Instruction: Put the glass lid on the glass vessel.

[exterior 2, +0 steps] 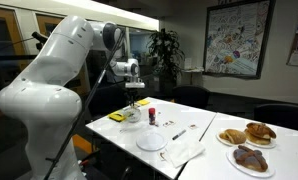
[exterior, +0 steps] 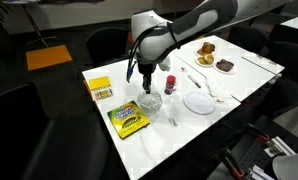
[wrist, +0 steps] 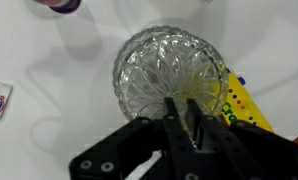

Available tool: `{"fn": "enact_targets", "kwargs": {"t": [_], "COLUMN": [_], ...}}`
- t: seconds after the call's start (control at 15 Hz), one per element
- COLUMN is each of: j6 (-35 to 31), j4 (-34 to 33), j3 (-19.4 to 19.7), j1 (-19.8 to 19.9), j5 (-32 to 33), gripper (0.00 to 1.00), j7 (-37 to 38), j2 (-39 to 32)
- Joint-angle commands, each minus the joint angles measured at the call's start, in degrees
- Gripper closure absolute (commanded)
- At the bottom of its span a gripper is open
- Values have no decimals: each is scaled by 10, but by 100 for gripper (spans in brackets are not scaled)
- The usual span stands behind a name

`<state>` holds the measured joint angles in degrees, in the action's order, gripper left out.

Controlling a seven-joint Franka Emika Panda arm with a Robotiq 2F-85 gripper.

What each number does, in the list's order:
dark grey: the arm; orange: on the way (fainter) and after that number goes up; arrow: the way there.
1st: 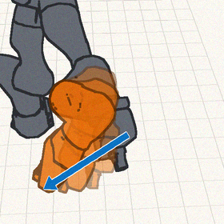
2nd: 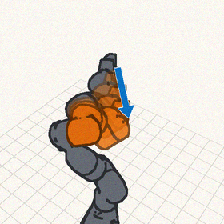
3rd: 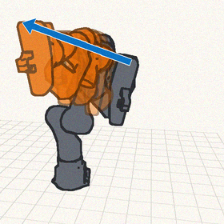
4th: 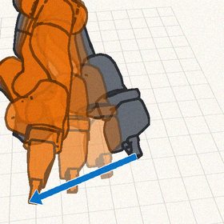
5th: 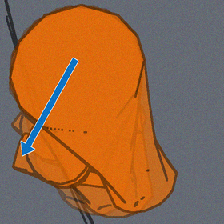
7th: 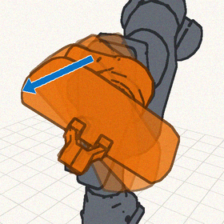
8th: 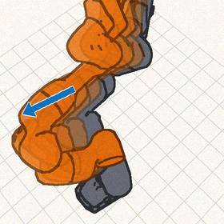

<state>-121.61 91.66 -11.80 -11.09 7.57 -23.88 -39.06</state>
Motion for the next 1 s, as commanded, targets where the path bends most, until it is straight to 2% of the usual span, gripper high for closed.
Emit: {"fn": "enact_targets", "kwargs": {"t": [0.0, 0.47, 0.93], "j6": [-25, -71, -112], "j4": [54, 71, 83], "j3": [13, 19, 14], "j1": [-4, -4, 0], "j5": [20, 61, 60], "gripper": [96, 96, 96], "j7": [35, 43, 37], "j2": [41, 34, 28]}}
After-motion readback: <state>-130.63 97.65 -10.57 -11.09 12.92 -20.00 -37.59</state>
